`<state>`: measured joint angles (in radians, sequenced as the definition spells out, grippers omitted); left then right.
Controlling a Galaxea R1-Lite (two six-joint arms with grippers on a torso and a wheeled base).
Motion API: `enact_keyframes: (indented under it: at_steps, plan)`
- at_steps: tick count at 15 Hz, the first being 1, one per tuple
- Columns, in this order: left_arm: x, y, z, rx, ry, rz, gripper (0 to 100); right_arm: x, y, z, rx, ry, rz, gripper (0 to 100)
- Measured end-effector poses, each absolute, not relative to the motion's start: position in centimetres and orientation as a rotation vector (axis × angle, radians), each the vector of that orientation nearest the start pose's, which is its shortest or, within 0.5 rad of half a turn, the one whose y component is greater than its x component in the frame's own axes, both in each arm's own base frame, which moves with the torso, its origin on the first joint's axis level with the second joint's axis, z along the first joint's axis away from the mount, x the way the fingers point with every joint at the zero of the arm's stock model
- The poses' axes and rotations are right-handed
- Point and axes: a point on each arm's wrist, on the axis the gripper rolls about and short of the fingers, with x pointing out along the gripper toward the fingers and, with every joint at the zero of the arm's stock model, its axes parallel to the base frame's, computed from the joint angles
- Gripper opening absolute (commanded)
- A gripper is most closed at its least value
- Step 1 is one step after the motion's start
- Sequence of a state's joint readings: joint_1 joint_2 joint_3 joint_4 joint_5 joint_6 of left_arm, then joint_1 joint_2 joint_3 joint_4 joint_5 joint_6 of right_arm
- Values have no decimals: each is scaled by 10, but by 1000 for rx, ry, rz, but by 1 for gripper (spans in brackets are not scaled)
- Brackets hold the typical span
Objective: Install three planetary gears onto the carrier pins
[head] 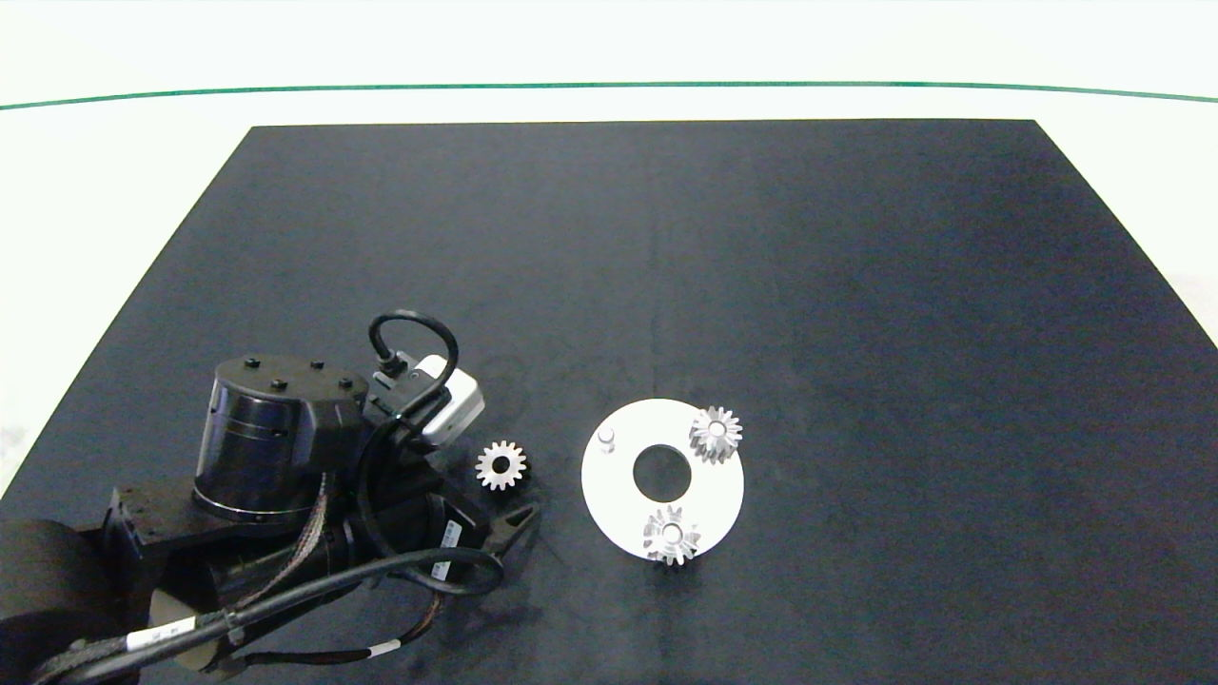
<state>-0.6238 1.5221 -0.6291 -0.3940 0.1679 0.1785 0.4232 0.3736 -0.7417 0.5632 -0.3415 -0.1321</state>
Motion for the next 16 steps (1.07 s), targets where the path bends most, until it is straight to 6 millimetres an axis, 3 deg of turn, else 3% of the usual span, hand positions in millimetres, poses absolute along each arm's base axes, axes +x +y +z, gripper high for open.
enact_keyframes:
  at_steps: [6, 16]
  plan:
    - [213, -145, 164, 367, 419, -478, 89, -38, -25, 223, -204, 171, 96, 100]
    - [215, -146, 160, 374, 432, -479, 68, -39, -26, 225, -200, 162, 97, 100]
